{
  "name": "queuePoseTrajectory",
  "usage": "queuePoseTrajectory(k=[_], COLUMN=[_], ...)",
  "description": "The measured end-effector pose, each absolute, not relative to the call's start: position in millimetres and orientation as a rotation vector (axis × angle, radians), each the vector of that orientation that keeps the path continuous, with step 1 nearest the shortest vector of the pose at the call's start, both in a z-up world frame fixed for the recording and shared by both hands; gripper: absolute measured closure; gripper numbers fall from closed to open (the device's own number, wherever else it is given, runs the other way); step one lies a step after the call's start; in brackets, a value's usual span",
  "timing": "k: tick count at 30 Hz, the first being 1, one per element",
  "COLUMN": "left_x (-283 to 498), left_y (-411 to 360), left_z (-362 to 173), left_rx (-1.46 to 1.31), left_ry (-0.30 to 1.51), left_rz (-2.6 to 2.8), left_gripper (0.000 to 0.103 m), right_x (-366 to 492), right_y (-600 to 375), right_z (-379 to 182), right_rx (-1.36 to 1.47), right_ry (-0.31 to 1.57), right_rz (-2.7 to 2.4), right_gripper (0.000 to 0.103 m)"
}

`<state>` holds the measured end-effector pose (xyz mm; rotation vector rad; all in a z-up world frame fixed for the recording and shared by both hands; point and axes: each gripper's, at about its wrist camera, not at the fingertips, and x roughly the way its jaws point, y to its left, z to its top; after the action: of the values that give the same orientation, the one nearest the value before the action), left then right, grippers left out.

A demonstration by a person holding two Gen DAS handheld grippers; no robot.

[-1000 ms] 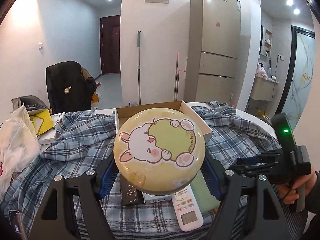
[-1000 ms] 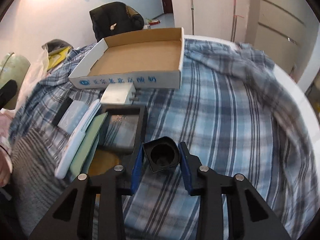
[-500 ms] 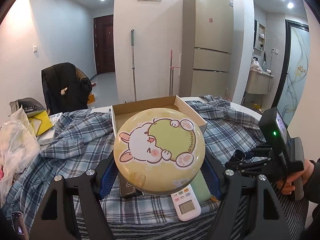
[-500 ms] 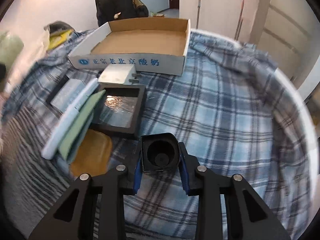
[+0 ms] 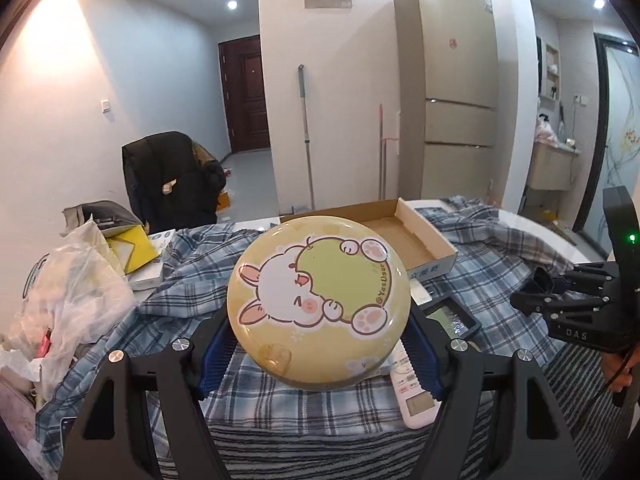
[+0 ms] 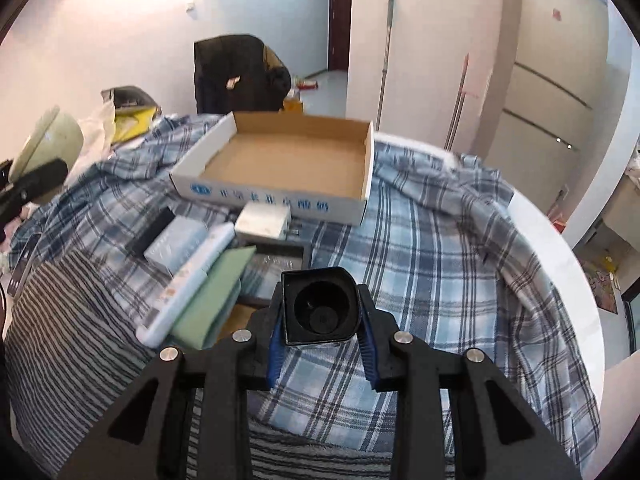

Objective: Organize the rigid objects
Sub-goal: 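Carry the tin and black cup into the cardboard box and release both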

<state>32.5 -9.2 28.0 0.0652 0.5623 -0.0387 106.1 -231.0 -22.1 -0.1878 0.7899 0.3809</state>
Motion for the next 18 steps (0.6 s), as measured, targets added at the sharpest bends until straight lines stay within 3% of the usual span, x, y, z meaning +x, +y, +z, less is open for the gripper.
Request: queuePoseTrajectory(k=[9,18], left_x=[52.2,119.2], left_y=[-8.4,-13.9], left_z=[63.8,111.4], left_rx=[0.041,-0.039], left_ry=[0.516,0.455], left_rz=[-0.006,0.049], left_gripper=[0.026,0.026], right_x=[126.2,189.0], right_y=[-217.2,-193.5], right_z=[31.2,98.7], right_rx=[-0.136,0.020], right_ry=[0.695,0.650], right_rz=[0.346,0.261], right_gripper=[0.073,0.073])
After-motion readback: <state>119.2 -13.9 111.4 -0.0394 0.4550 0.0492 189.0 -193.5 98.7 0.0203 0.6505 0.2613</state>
